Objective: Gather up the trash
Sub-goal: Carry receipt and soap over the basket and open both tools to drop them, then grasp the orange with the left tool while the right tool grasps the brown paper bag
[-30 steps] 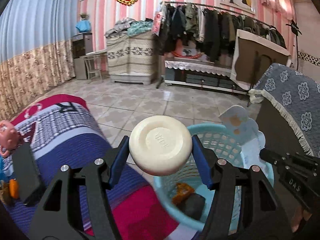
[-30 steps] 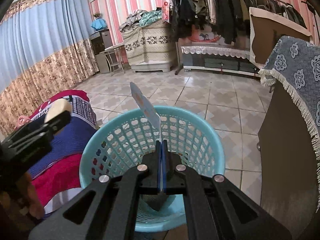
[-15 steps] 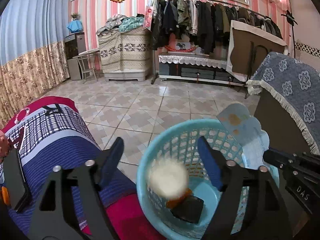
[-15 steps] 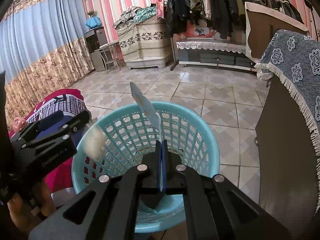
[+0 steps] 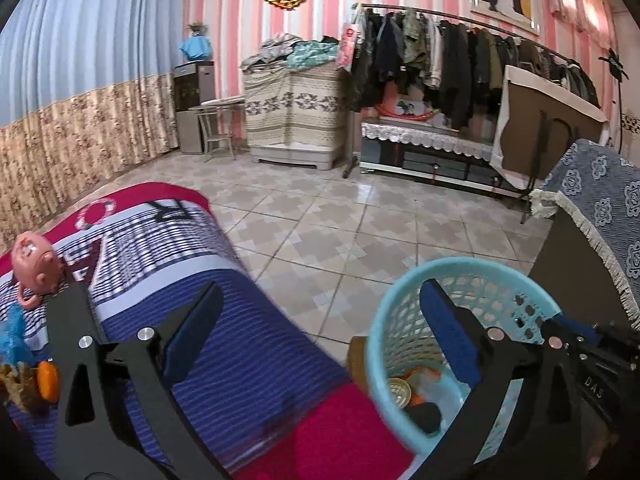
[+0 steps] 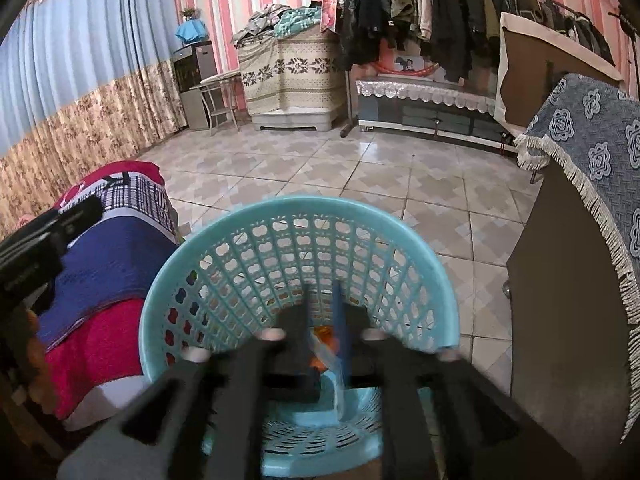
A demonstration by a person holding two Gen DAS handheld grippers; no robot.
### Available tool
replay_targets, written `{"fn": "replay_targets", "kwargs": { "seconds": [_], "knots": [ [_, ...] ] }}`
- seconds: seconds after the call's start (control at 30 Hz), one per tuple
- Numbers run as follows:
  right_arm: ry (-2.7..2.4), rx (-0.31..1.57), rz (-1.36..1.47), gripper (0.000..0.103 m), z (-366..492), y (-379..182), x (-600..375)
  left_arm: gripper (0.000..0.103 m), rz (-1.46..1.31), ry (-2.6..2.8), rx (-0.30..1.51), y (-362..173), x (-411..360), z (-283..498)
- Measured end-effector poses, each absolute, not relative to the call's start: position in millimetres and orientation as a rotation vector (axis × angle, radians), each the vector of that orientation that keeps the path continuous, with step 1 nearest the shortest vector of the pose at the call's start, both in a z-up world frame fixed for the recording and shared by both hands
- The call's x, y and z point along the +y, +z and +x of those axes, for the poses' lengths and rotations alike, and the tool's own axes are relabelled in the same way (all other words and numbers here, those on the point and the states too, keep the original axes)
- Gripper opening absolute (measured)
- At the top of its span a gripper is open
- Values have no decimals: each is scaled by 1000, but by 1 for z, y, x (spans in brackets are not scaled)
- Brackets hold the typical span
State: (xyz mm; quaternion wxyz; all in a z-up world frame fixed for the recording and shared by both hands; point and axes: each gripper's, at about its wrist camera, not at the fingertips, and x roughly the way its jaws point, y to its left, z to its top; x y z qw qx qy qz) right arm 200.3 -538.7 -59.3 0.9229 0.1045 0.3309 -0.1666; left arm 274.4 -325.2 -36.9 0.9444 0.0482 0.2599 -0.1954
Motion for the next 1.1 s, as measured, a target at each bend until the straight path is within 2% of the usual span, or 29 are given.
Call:
{"fn": "replay_targets", "kwargs": {
  "seconds": [0.03,0.13,0.27,0.4,0.8,1.1],
  "knots": [
    [-348,668,213,61,199,-58,-538,96,101,-390,528,-36,-322,274],
    [-348,639,215,62,195,-53,-536,96,103,-361,523,-32,-303,271],
    [-361,620,201,79,195,-49,-533,97,77,-329,521,-25,-276,263],
    [-364,607,173,86,196,-45,-521,97,75,-287,511,-21,-249,254],
    [-282,560,76,88,200,-32,-468,97,29,-160,532,-19,-156,225],
    [-178,551,15,88,204,-29,-421,97,5,-54,580,-37,-90,210]
  ]
}}
